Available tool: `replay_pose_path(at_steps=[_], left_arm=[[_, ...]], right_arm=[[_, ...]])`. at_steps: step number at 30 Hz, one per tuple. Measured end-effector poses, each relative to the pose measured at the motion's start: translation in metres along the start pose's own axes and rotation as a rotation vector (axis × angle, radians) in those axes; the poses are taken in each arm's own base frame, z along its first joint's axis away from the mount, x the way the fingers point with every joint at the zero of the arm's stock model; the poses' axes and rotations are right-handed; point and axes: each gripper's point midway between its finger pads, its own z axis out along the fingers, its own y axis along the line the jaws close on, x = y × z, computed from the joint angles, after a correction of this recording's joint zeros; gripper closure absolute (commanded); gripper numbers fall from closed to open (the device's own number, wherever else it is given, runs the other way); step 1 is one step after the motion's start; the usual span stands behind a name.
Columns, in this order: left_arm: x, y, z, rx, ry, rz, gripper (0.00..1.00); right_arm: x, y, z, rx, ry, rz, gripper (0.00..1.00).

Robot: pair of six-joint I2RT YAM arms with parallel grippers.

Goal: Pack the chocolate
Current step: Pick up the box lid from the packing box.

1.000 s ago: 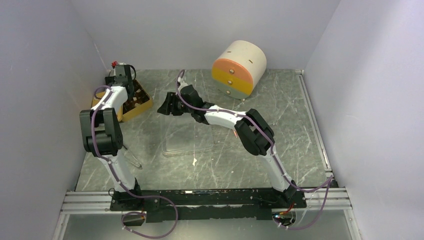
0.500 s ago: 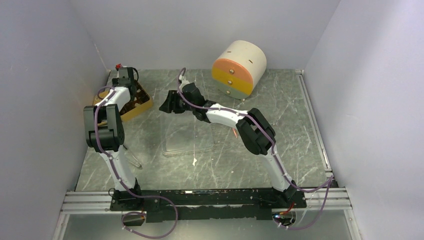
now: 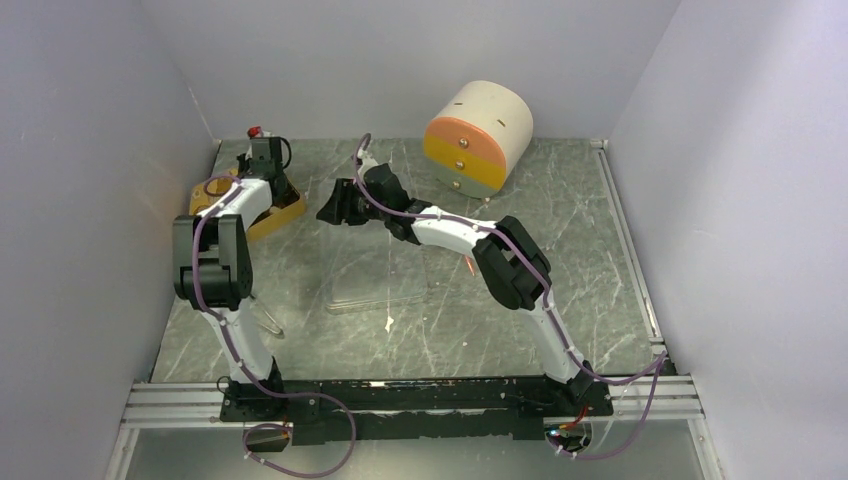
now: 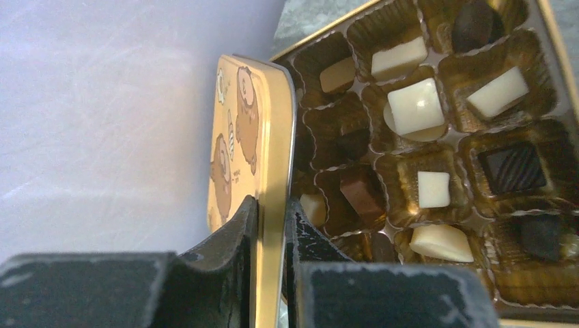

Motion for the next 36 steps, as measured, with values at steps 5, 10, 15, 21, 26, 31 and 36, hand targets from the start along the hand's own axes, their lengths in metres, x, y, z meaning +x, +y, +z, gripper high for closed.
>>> replay_pose_path(at_steps=[5, 10, 15, 21, 26, 31, 36], left_arm=[[-0.022, -0.001, -0.021, -0.039, -0.080, 0.032, 0.95], [-0.039, -0.007, -0.046, -0.040, -0.177, 0.064, 0.95], [-0.054, -0.010, -0.062, -0.031, -0.235, 0.104, 0.95], [-0.051, -0.032, -0.077, 0.027, -0.287, 0.204, 0.94], [-0.043, -0.051, -0.084, 0.115, -0.314, 0.313, 0.95], [-0.045, -0.057, -0.086, 0.174, -0.336, 0.383, 0.95], [-0.038, -0.056, -0.100, 0.228, -0.401, 0.475, 0.95]], right_arm=[[0.000, -0.001, 0.000, 0.001, 0.000, -0.003, 0.46], [-0.001, 0.000, -0.001, 0.000, -0.001, -0.009, 0.45], [0.001, -0.005, -0.011, 0.010, 0.001, 0.002, 0.45], [-0.010, -0.020, -0.039, 0.032, -0.032, 0.036, 0.45], [-0.021, -0.034, -0.065, 0.055, -0.069, 0.061, 0.45], [-0.029, -0.051, -0.087, 0.081, -0.098, 0.095, 0.45], [-0.035, -0.064, -0.095, 0.088, -0.105, 0.111, 0.44]])
